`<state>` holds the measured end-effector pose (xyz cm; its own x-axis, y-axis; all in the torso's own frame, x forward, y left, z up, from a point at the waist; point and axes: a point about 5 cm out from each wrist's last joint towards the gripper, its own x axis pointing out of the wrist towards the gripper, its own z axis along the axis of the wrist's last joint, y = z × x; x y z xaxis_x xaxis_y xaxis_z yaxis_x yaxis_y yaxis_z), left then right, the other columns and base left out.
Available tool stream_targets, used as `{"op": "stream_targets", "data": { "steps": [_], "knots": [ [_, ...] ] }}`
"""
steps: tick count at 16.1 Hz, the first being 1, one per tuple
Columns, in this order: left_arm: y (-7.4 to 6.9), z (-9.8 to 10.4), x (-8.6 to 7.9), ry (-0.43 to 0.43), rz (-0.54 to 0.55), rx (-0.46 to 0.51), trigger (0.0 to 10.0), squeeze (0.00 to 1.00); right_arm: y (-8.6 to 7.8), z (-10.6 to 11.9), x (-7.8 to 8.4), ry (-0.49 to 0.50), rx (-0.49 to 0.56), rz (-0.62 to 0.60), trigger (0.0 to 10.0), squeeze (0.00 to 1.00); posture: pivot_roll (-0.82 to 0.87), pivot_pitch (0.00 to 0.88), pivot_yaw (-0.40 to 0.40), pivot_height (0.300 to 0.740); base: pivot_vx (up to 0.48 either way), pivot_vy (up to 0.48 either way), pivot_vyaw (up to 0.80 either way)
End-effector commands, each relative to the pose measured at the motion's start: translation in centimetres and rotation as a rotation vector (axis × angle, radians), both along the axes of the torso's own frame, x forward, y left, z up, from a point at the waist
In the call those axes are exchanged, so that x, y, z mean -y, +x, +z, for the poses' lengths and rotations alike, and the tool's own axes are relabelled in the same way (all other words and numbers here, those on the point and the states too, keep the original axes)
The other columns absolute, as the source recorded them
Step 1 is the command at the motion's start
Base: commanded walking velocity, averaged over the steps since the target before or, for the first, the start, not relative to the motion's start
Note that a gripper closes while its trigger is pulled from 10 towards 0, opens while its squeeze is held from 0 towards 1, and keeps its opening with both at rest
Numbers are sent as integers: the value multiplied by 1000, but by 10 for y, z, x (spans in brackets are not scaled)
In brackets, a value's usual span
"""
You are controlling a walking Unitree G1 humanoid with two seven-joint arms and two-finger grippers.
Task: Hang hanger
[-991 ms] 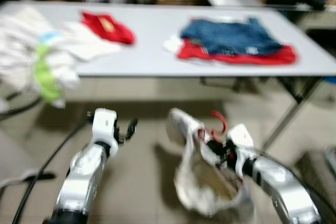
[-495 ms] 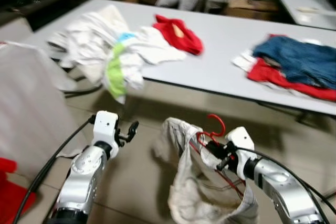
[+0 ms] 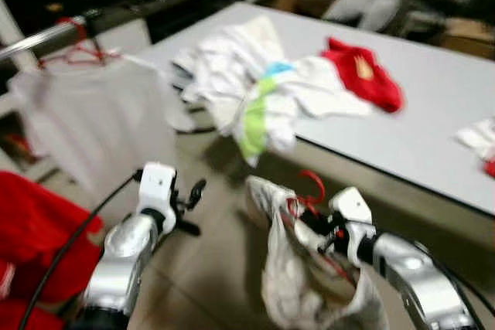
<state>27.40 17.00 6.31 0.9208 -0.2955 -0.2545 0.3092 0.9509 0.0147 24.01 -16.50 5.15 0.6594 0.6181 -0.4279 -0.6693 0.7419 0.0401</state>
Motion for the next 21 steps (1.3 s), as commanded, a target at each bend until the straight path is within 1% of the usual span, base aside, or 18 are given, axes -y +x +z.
{"op": "stream_targets", "data": {
  "steps": [1,11,13,16,17,18,19,20,21],
  "knots": [
    [1,1,9,-6,-33,2,10000,0,4,10,5,-1,49,1,10000,0,-105,0,35,740,356,0,706],
    [-1,5,12,-2,-60,15,10000,0,3,9,1,9,48,66,10000,0,-91,0,31,740,349,0,706],
    [-1,12,14,23,-89,46,10000,0,5,10,2,6,59,60,10000,0,-84,0,27,740,347,0,706],
    [11,65,26,-32,-161,204,10000,0,13,17,1,10,99,46,10000,0,-70,0,22,740,345,0,708],
    [11,69,28,-35,-174,216,10000,0,14,18,1,10,105,43,10000,0,-70,0,22,740,349,0,706],
    [11,82,33,-50,-211,249,10000,0,18,23,1,5,128,34,10000,0,-65,0,23,740,341,0,706],
    [11,89,36,-57,-237,266,10000,0,21,27,1,1,147,27,10000,0,-64,0,24,740,345,0,706],
    [9,94,39,-51,-248,271,10000,0,25,32,0,-12,180,20,10000,0,-63,0,25,740,334,0,719],
    [7,96,40,-55,-236,265,10000,0,29,38,-1,-11,205,-3,10000,0,-63,0,27,740,266,0,744]
  ]
}}
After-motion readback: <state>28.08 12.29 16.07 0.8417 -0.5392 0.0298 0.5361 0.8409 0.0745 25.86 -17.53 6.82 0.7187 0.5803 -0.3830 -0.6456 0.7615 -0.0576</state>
